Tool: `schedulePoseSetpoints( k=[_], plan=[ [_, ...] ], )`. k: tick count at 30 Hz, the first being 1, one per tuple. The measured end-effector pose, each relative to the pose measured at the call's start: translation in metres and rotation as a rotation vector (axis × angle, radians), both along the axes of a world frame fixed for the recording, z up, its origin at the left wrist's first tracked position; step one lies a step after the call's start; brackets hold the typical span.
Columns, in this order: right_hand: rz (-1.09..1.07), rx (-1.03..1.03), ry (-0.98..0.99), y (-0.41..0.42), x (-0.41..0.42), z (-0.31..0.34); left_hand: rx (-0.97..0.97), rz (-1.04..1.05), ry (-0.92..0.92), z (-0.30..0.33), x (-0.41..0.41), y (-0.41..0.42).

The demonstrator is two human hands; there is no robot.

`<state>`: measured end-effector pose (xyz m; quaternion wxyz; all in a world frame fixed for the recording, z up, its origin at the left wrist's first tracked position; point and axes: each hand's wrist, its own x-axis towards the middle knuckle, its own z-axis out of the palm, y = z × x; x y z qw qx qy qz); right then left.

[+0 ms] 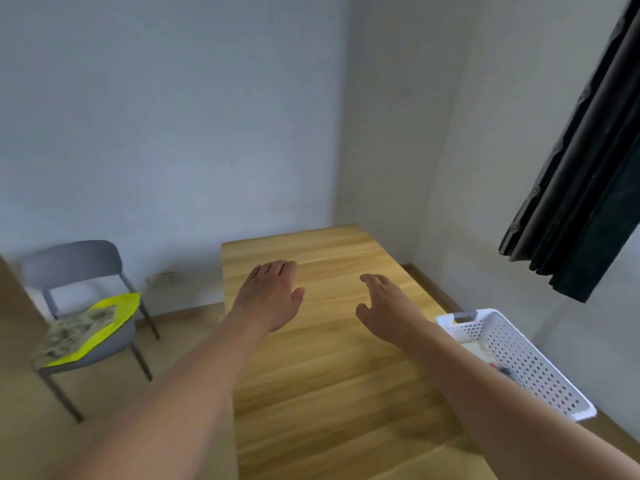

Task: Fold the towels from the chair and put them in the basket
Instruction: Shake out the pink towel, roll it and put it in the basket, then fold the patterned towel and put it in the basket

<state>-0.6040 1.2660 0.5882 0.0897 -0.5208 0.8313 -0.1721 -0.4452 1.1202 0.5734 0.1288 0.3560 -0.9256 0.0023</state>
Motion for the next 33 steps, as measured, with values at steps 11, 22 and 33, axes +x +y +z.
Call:
schedulePoseSetpoints(
  k=[11,22,33],
  plan=[
    [0.046,-0.104,-0.029,-0.158,0.251,0.012,0.056,0.06,0.088,0.023,0.26,-0.137],
    [0.106,0.002,-0.064,-0.314,0.418,-0.019,0.149,0.214,0.131,-0.008,0.453,-0.29],
    [0.194,-0.031,-0.158,-0.556,0.508,-0.056,0.189,0.318,0.032,-0.033,0.552,-0.51]
  ],
)
